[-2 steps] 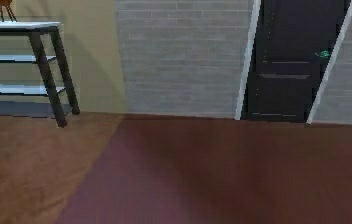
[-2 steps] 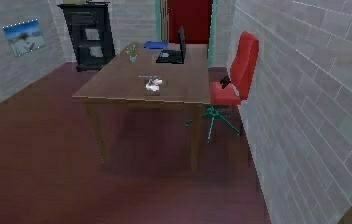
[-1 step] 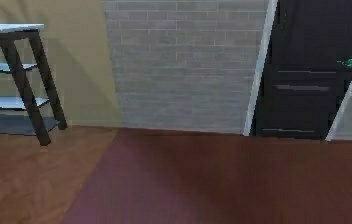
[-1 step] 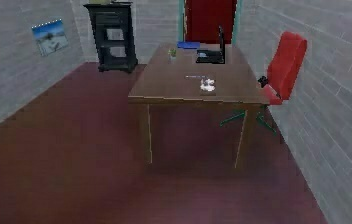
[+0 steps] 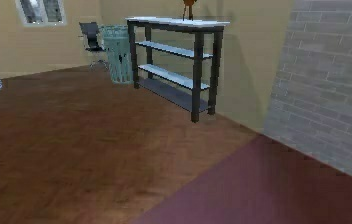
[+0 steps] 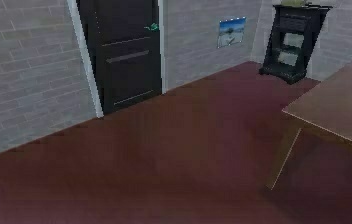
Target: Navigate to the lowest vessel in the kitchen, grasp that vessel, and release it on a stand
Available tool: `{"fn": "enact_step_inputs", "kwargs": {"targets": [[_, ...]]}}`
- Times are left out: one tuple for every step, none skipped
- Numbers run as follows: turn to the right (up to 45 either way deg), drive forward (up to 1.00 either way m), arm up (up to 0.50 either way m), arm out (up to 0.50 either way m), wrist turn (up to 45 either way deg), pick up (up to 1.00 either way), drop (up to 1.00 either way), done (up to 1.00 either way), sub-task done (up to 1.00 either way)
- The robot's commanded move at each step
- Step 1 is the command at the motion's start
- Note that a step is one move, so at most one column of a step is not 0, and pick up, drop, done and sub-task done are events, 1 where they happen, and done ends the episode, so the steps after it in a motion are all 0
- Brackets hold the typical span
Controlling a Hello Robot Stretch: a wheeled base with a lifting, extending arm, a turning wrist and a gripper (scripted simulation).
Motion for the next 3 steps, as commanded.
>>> {"fn": "enact_step_inputs", "kwargs": {"targets": [[-15.0,0.0,0.0,0.0,0.0,0.0,0.0,0.0,0.0],[0.0,0.65,0.0,0.0,0.0,0.0,0.0,0.0,0.0],[-36.0,0.0,0.0,0.0,0.0,0.0,0.0,0.0,0.0]]}}
